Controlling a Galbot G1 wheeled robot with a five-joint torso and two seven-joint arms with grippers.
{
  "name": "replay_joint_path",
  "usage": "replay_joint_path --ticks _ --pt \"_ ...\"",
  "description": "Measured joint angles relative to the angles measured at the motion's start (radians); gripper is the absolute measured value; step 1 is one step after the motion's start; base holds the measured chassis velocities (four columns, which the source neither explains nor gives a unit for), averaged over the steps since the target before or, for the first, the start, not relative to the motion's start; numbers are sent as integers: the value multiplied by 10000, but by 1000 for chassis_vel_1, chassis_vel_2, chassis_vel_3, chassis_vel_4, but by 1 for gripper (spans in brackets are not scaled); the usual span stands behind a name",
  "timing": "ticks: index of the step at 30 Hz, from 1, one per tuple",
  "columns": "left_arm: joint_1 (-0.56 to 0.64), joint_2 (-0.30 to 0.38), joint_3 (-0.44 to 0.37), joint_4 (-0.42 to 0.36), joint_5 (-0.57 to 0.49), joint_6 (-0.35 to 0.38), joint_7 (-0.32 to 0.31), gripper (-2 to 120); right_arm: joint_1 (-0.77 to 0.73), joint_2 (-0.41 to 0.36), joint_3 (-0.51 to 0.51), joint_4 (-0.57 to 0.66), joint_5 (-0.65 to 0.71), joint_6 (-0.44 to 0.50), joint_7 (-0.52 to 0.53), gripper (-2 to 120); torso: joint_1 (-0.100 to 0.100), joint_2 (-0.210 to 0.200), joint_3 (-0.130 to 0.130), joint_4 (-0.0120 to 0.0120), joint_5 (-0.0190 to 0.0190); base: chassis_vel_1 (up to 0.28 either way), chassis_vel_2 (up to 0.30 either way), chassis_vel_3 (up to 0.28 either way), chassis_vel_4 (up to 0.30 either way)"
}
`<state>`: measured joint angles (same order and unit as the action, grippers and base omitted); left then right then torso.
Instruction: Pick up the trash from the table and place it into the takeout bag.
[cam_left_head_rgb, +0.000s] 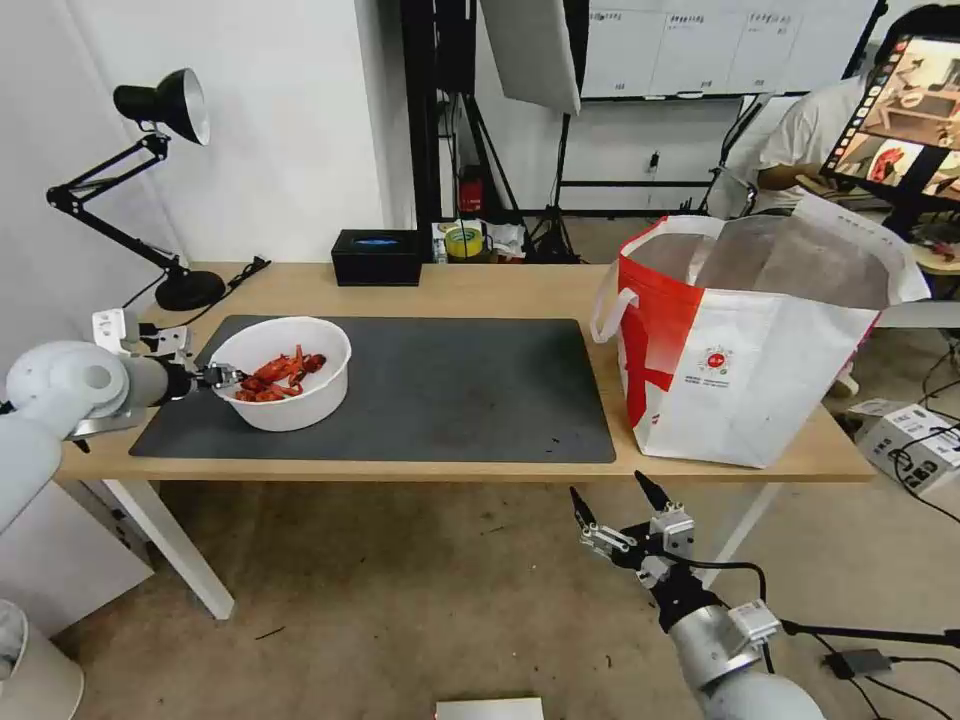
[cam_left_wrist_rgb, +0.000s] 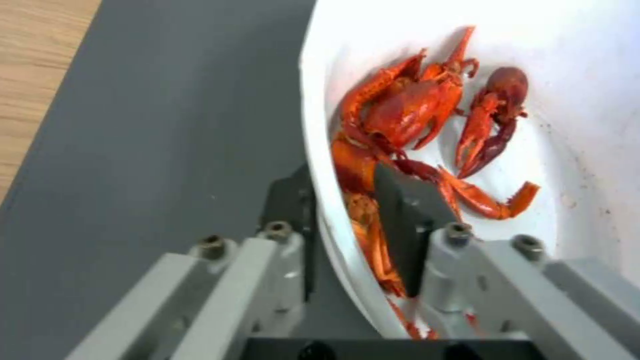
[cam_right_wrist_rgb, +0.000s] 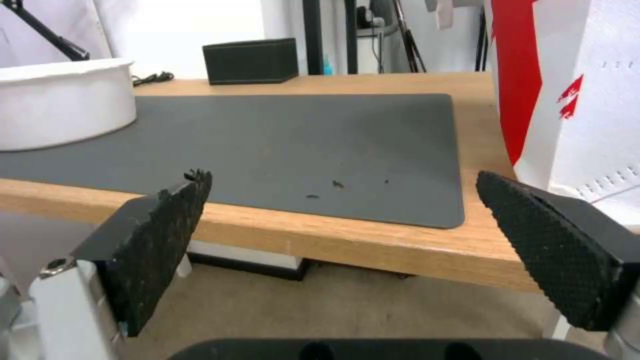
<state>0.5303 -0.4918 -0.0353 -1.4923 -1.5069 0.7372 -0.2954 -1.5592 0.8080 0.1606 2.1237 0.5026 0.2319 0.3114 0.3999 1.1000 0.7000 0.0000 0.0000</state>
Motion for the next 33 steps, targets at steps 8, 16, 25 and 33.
replay_joint_path --ticks 8,16,25,33 --pt "134 62 -33 81 118 -11 402 0 0 0 0 0 0 0 0 100 0 0 0 0 1 0 0 0 0" --pt "365 73 -273 -180 139 -17 616 0 0 0 0 0 0 0 0 100 0 0 0 2 -1 0 0 0 0" --pt "-129 29 -408 -964 -344 -15 410 0 0 0 0 0 0 0 0 100 1 0 0 1 0 0 0 0 0" --pt "-1433 -63 259 -2038 -882 -13 -84 0 0 0 0 0 0 0 0 100 1 0 0 1 2 0 0 0 0"
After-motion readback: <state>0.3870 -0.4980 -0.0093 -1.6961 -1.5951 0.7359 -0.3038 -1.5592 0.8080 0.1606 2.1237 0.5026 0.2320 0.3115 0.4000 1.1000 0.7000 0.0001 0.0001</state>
